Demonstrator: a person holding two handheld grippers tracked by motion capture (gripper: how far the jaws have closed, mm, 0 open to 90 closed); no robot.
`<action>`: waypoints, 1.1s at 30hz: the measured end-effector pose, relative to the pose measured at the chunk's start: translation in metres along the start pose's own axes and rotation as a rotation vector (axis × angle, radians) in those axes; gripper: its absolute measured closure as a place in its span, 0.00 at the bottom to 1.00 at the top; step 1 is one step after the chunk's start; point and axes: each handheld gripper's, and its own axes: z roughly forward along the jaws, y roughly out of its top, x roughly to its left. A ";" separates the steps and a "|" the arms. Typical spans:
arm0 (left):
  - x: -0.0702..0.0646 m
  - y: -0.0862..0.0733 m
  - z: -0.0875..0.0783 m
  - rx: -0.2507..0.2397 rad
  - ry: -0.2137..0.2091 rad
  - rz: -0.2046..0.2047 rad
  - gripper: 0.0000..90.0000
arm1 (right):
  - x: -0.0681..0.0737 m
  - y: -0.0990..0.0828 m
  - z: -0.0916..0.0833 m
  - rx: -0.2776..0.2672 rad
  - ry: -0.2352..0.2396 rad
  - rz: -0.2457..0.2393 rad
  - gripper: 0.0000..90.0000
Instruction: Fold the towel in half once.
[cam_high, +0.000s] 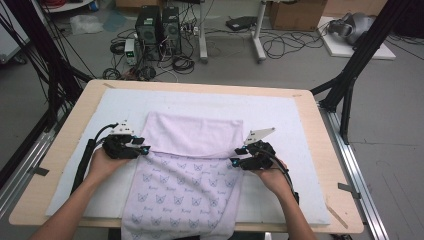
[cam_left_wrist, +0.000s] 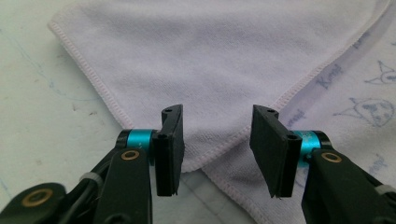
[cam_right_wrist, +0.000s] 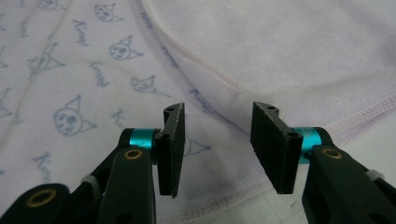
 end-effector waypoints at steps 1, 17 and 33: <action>0.001 0.001 0.001 0.003 -0.004 -0.004 0.63 | -0.004 0.000 0.001 -0.022 0.004 0.014 0.61; -0.001 0.002 0.008 0.039 -0.016 0.005 0.95 | -0.038 0.002 0.022 -0.015 0.102 0.096 0.99; -0.009 0.008 -0.008 0.012 -0.015 0.013 0.95 | 0.007 -0.010 -0.004 -0.002 0.190 0.000 0.82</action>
